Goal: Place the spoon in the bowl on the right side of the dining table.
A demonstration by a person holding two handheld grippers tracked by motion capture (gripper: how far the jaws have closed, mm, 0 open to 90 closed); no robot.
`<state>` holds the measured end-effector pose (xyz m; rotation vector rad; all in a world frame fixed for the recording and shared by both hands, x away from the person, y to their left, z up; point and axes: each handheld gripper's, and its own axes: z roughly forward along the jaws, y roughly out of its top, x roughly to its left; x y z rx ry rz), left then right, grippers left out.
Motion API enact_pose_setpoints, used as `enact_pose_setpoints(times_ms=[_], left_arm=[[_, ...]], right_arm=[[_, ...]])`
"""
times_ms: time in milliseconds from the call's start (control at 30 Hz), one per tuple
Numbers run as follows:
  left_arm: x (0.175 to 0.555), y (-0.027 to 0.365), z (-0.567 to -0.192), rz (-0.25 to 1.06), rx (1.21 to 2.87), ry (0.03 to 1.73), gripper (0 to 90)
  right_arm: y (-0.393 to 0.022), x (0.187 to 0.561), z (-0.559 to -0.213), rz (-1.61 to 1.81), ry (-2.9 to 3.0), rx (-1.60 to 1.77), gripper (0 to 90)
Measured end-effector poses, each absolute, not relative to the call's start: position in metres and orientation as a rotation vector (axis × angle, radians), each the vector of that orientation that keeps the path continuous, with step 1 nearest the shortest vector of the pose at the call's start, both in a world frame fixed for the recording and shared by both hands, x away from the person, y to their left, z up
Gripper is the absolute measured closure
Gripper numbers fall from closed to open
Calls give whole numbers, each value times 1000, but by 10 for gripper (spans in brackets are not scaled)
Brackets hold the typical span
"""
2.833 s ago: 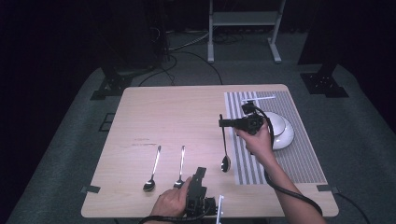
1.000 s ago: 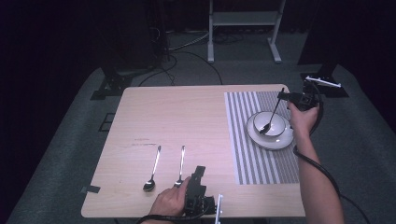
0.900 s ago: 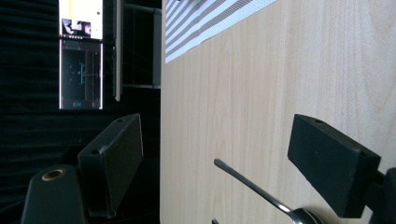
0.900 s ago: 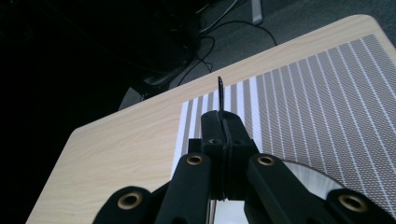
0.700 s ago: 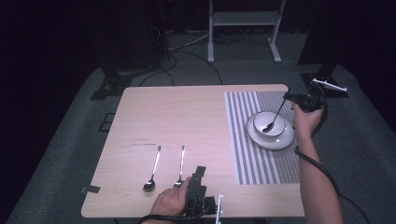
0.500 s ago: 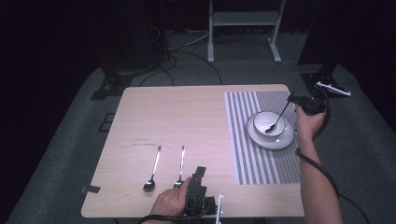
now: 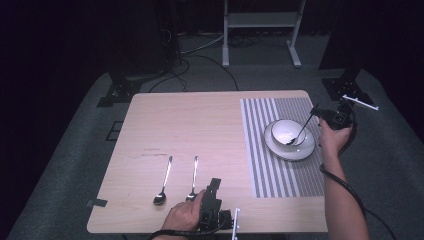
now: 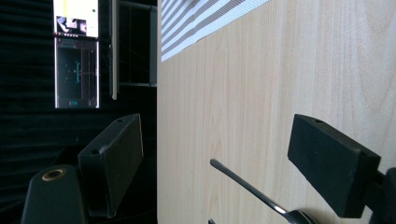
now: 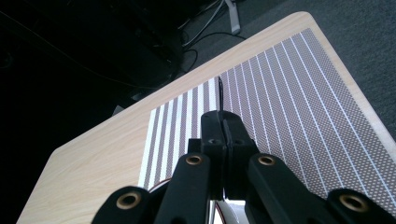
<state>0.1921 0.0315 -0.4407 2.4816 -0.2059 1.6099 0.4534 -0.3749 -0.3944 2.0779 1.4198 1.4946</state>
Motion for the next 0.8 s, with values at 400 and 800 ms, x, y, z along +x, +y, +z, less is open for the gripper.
enact_pose_setpoints(times_ms=[400, 800], left_arm=[[193, 31, -440, 1608, 2488, -196, 167], [196, 30, -439, 1602, 2490, -183, 167]], right_arm=[[-380, 450, -404, 1510, 1428, 2108, 880], [-383, 451, -408, 1526, 1442, 2119, 871]])
